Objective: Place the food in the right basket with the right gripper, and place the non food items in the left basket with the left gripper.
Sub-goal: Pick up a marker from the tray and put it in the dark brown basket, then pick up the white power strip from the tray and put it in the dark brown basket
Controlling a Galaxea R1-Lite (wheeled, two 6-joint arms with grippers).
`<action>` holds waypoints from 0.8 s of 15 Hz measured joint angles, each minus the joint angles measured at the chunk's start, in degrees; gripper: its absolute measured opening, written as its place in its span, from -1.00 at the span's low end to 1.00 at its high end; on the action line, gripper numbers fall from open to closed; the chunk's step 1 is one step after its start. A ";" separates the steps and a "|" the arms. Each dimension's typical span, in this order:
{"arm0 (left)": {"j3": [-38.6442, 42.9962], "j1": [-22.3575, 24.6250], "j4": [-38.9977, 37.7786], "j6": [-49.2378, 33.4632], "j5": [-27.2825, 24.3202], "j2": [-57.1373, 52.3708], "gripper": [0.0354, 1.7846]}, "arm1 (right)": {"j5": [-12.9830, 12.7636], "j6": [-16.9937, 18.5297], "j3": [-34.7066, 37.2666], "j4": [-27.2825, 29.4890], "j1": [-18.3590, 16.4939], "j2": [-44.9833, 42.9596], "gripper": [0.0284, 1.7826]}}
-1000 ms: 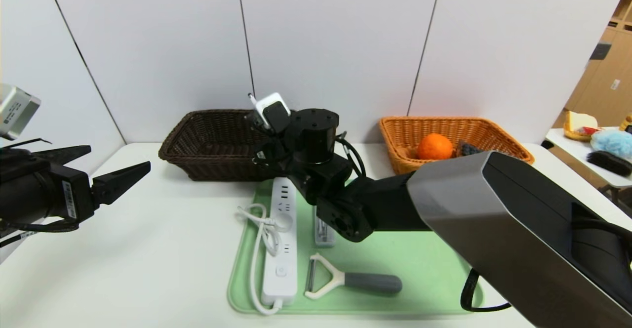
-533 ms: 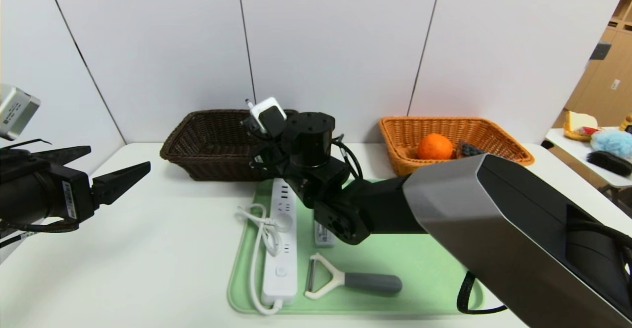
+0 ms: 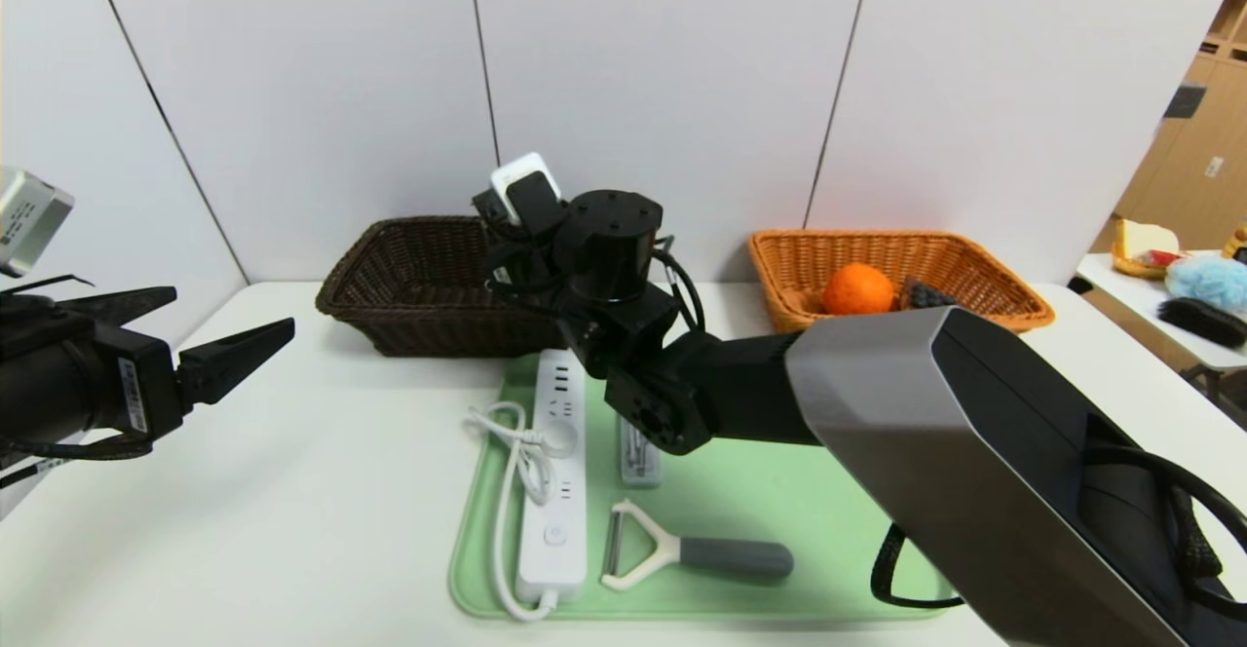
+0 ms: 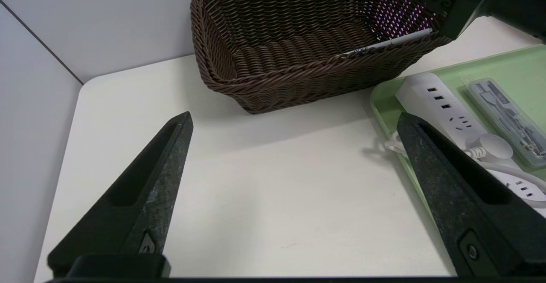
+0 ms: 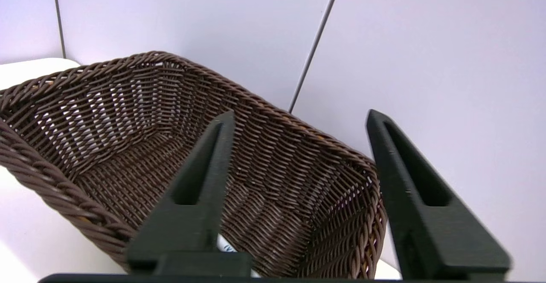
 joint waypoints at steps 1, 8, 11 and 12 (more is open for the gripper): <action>0.00 0.00 -0.01 0.00 0.02 -0.17 0.89 | 0.00 -0.33 -0.22 -0.17 -0.26 -0.02 0.31; -0.35 -0.05 -1.48 -0.37 -0.11 -0.69 0.89 | 0.07 -2.52 7.64 4.05 -11.85 -14.07 0.67; -0.44 -0.26 -3.28 -1.19 -0.20 -0.16 0.89 | 0.96 -1.78 20.04 6.42 -24.28 -27.32 0.75; -0.44 -0.44 -3.86 -1.39 -0.20 0.33 0.89 | 1.95 -0.63 25.94 6.89 -28.34 -32.34 0.77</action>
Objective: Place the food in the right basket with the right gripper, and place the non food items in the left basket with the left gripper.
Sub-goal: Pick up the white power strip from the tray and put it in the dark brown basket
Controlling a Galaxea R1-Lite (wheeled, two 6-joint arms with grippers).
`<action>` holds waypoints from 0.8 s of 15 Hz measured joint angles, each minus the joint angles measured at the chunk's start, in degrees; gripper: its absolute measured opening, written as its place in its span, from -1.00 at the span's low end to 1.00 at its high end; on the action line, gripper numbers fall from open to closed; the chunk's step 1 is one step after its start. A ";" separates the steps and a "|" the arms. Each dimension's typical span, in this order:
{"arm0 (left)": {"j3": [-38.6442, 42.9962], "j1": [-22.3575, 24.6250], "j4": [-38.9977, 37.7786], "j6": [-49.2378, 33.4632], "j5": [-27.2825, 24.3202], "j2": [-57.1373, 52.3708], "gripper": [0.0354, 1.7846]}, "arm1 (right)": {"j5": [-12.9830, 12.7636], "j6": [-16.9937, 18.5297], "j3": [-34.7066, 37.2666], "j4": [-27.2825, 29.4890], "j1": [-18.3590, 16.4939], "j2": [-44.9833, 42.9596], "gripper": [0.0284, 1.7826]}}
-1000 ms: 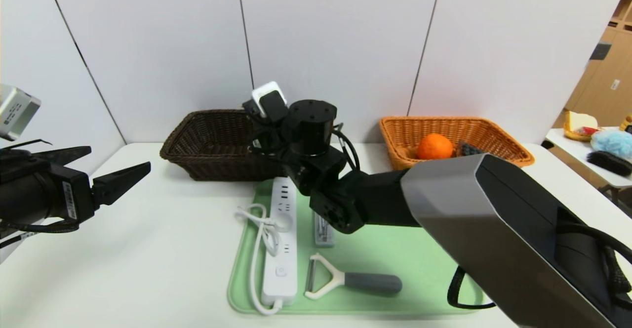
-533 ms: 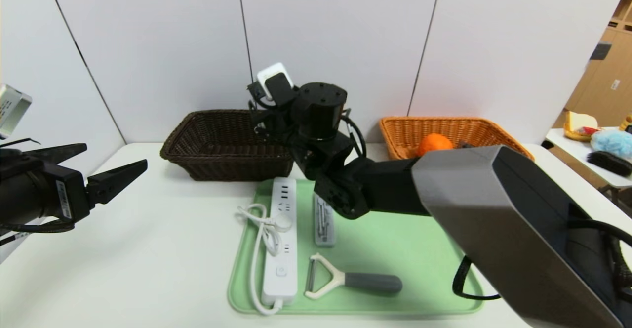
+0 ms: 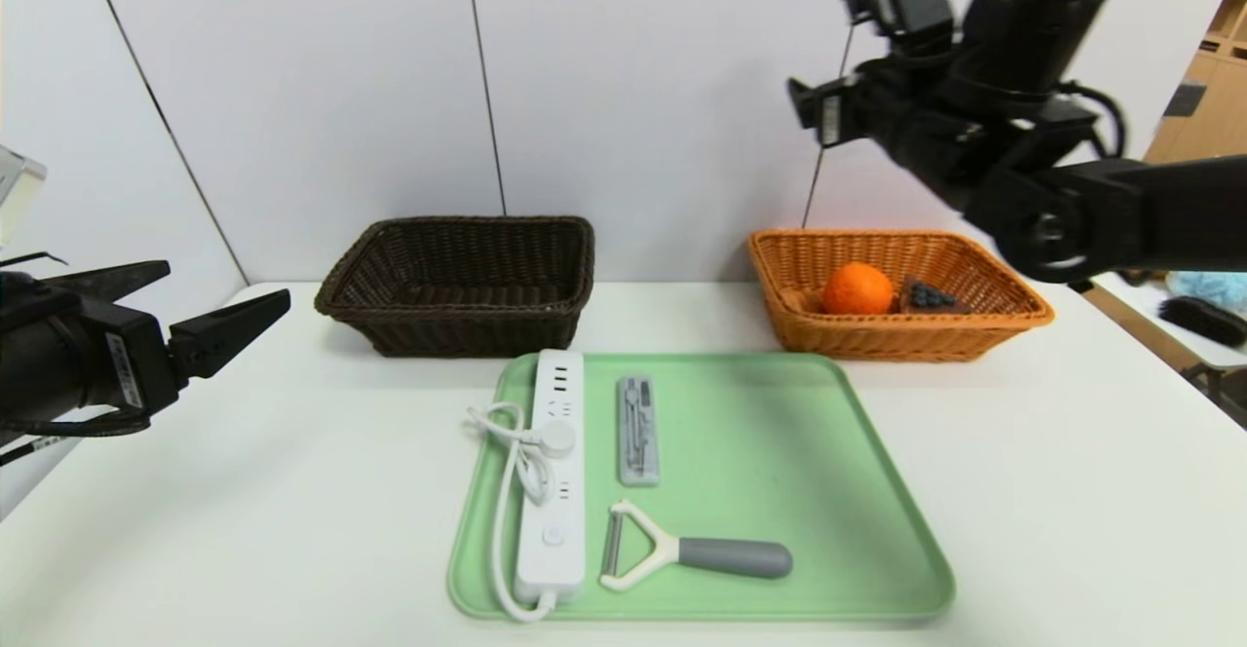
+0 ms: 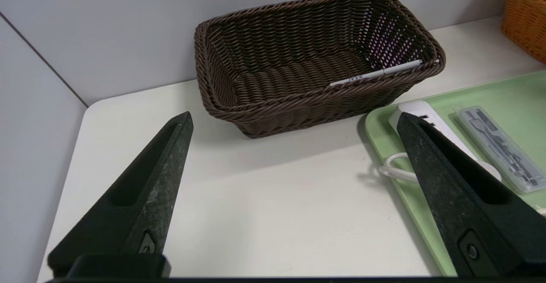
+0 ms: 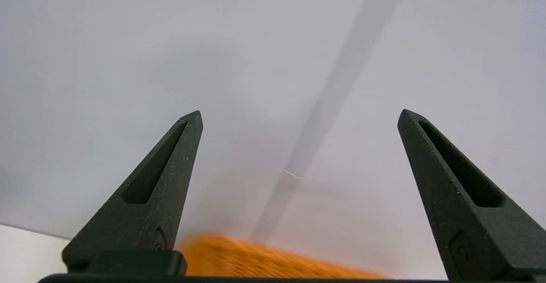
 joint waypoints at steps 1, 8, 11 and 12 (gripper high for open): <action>0.00 -0.15 -0.66 -0.46 -0.02 0.46 0.89 | 1.27 1.77 5.81 0.30 -2.97 -4.71 0.79; 0.82 -9.22 -2.10 -5.67 0.66 2.54 0.89 | 5.42 13.29 45.62 0.35 -11.57 -33.05 0.86; 1.16 -16.43 -1.82 -7.03 1.38 4.55 0.89 | 5.68 13.98 57.55 0.48 -12.02 -42.12 0.88; 0.66 -18.60 -1.63 -7.25 1.99 6.17 0.89 | 5.68 14.09 60.04 0.66 -12.12 -44.59 0.89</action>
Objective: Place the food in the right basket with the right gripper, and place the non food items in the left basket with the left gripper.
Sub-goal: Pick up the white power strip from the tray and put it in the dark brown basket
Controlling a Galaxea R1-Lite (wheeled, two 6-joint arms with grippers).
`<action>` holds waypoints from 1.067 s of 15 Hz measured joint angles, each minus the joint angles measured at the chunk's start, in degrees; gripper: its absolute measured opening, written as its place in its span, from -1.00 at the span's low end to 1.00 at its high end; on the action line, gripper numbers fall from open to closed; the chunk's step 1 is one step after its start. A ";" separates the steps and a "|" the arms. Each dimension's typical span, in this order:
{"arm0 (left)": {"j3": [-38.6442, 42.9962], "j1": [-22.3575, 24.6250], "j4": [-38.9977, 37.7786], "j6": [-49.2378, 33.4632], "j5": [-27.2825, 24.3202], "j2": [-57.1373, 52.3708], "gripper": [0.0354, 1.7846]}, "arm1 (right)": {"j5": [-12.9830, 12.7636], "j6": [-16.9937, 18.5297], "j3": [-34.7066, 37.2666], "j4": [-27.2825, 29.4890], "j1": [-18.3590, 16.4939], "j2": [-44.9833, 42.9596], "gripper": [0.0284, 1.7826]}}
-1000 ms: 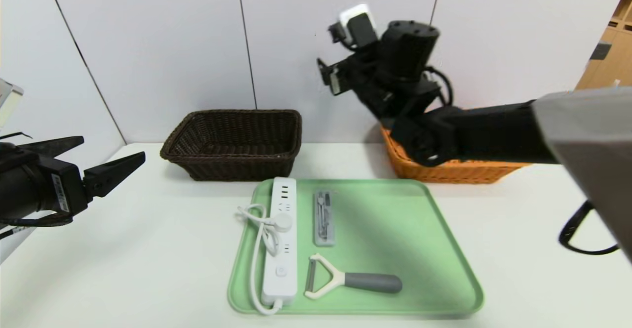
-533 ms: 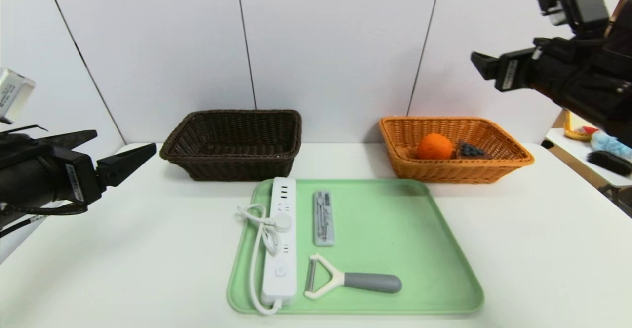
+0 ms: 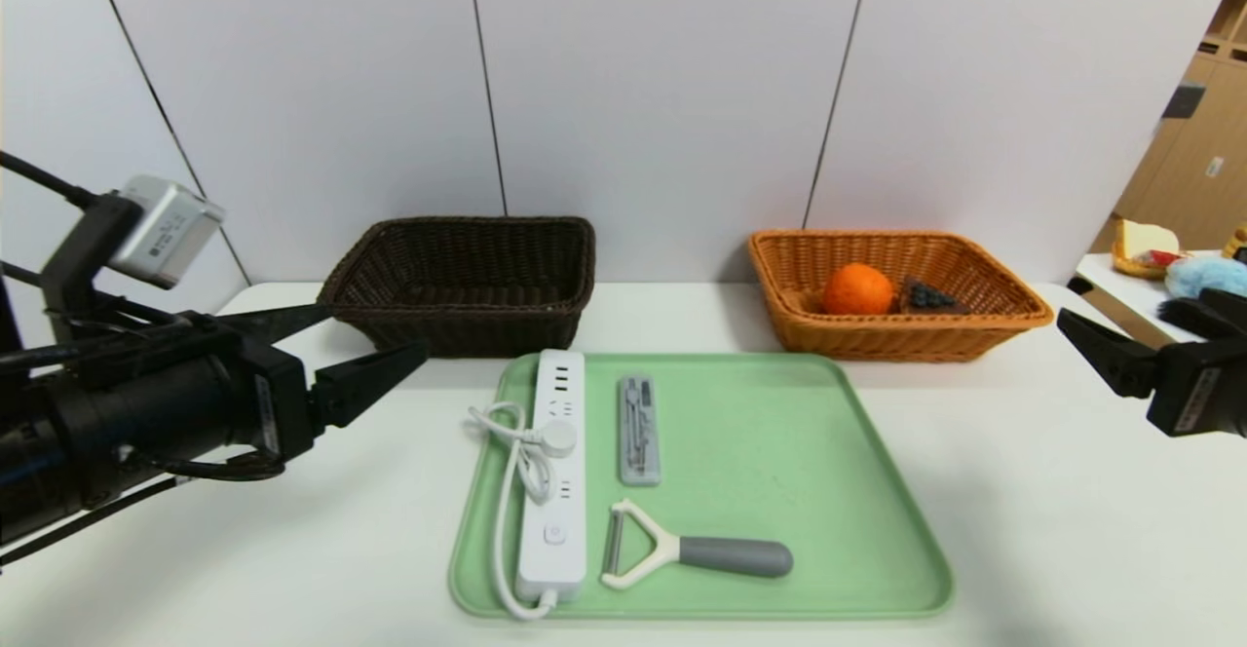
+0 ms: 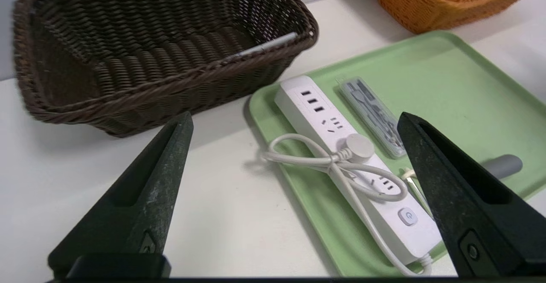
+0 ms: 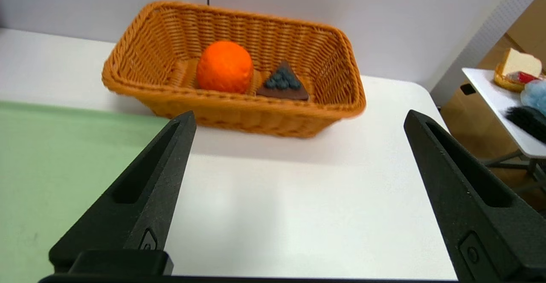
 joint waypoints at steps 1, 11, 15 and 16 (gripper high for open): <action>-0.94 -1.83 0.52 -0.39 0.99 2.02 0.89 | 0.00 0.06 1.68 0.15 -0.04 -1.82 0.89; -5.53 1.38 0.94 47.67 -0.44 19.80 0.89 | 0.11 -0.85 4.46 0.13 0.10 -8.28 0.90; -6.39 -0.45 -0.13 66.71 -1.35 23.22 0.89 | 0.96 -0.83 4.35 0.24 0.11 -8.59 0.90; -5.68 -1.02 0.11 67.13 -1.38 23.22 0.89 | 1.29 -0.80 4.33 0.24 0.11 -8.59 0.90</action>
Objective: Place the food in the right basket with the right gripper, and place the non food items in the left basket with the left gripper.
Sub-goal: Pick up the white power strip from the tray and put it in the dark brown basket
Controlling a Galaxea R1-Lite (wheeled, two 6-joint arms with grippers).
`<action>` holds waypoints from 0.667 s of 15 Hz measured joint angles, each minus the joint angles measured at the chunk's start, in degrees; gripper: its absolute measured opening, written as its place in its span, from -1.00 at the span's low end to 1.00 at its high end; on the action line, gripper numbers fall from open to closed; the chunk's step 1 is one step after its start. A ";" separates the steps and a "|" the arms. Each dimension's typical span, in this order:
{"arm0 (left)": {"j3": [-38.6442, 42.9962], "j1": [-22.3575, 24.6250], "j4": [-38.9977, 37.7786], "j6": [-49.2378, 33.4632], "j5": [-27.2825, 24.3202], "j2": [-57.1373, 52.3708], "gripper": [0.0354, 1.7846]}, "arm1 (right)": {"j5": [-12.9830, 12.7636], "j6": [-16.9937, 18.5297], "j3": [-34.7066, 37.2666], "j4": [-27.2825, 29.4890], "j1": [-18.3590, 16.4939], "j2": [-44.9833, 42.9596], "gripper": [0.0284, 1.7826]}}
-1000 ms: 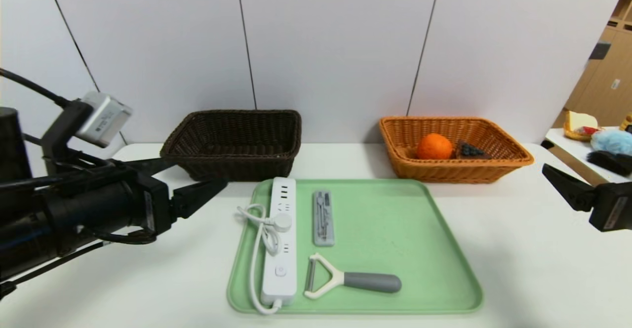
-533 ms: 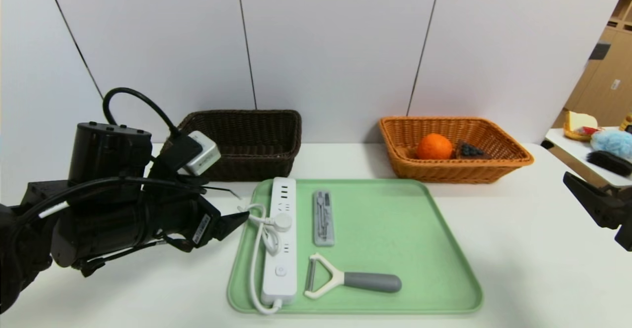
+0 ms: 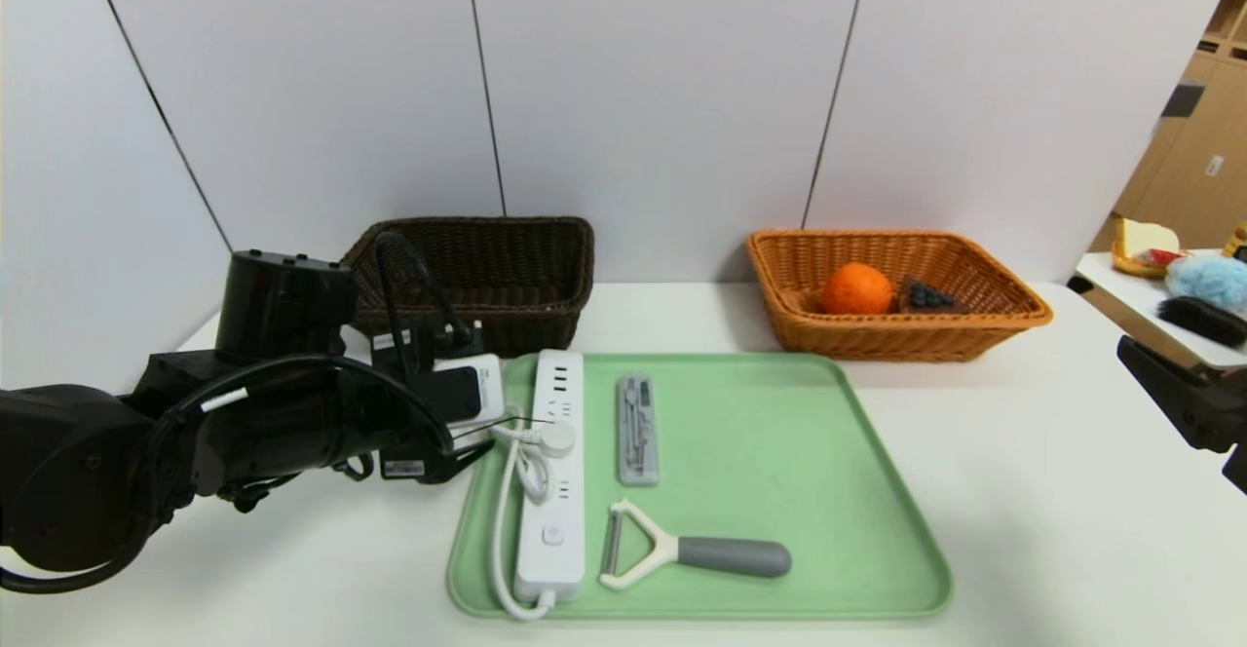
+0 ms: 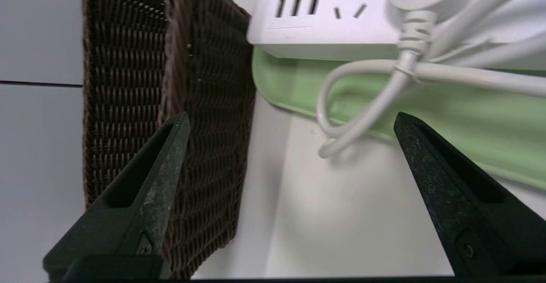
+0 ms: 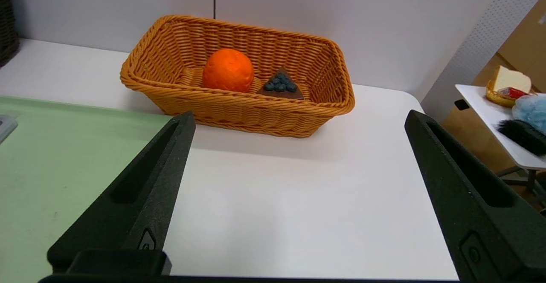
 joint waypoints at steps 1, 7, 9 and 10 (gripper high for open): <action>0.74 -0.66 0.12 0.35 0.02 -0.09 0.89 | 0.11 0.02 -0.11 0.01 0.00 0.00 0.90; 1.74 -2.49 -0.66 1.18 0.24 2.23 0.89 | 0.50 0.06 -0.61 0.09 0.00 0.11 0.90; 1.77 -2.49 -3.16 1.16 0.30 4.53 0.89 | 0.55 0.11 -0.96 0.12 0.00 0.16 0.90; 1.83 -2.49 -4.11 1.12 0.30 5.60 0.89 | 0.57 0.12 -1.38 0.12 0.00 0.29 0.90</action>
